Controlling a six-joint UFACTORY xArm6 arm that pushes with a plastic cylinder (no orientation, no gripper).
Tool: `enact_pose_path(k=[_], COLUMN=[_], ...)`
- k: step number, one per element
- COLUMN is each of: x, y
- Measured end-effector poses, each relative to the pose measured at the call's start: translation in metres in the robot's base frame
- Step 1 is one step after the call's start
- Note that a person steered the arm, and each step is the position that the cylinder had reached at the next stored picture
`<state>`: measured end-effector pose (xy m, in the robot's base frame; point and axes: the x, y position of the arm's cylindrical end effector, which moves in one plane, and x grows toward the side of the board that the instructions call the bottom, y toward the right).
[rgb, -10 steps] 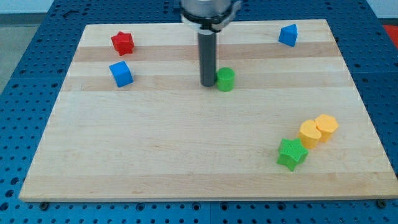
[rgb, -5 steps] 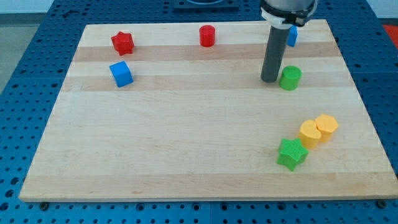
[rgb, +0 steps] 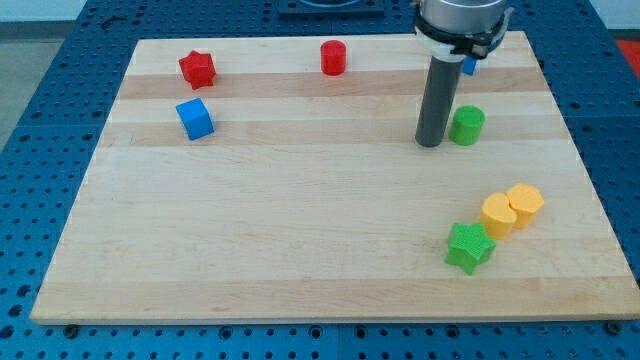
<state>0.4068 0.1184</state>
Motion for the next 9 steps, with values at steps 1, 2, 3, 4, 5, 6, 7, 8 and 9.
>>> enact_pose_path(k=[1, 2, 3, 4, 5, 6, 7, 8, 9], x=[0.000, 0.000, 0.004, 0.013, 0.014, 0.000, 0.000, 0.023, 0.031], y=[0.000, 0.000, -0.011, -0.027, -0.029, -0.029, -0.009, -0.007, -0.008])
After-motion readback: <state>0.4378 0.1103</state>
